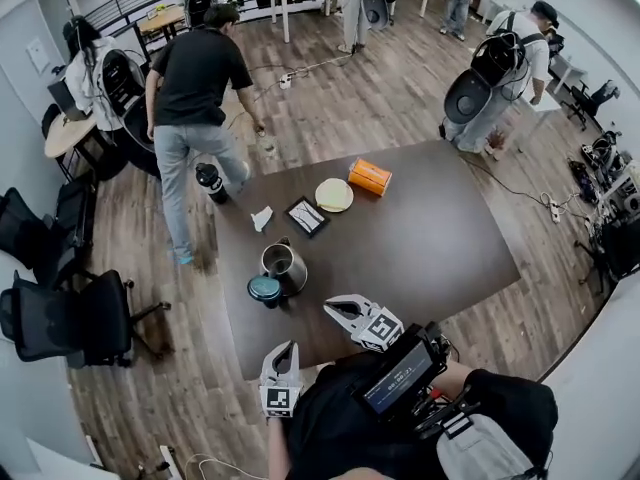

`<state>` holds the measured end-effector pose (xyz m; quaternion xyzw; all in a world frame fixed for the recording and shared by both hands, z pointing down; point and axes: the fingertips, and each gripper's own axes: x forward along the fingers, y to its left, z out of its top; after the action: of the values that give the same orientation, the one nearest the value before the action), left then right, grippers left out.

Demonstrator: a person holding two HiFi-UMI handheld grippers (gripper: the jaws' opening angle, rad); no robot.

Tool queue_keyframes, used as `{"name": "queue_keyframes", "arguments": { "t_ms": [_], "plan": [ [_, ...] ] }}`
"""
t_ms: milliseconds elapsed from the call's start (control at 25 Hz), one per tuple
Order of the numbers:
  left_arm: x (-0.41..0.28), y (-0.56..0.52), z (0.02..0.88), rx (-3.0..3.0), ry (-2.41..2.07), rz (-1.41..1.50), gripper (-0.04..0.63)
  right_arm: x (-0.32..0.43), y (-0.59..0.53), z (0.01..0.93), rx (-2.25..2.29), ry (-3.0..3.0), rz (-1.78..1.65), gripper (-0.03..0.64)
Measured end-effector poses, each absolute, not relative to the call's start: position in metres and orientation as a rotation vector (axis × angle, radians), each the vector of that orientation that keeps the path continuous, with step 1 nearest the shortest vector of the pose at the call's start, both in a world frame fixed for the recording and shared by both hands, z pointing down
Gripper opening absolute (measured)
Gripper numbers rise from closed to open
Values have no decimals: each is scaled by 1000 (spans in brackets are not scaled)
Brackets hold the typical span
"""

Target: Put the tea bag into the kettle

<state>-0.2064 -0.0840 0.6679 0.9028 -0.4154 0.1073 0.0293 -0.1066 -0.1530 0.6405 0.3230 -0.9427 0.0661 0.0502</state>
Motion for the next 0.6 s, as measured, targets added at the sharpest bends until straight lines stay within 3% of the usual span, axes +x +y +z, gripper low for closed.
{"name": "queue_keyframes", "arguments": {
  "t_ms": [600],
  "plan": [
    [-189, -86, 674, 2823, -1153, 338, 0, -106, -140, 654, 1007, -2842, 282, 5]
  ]
}}
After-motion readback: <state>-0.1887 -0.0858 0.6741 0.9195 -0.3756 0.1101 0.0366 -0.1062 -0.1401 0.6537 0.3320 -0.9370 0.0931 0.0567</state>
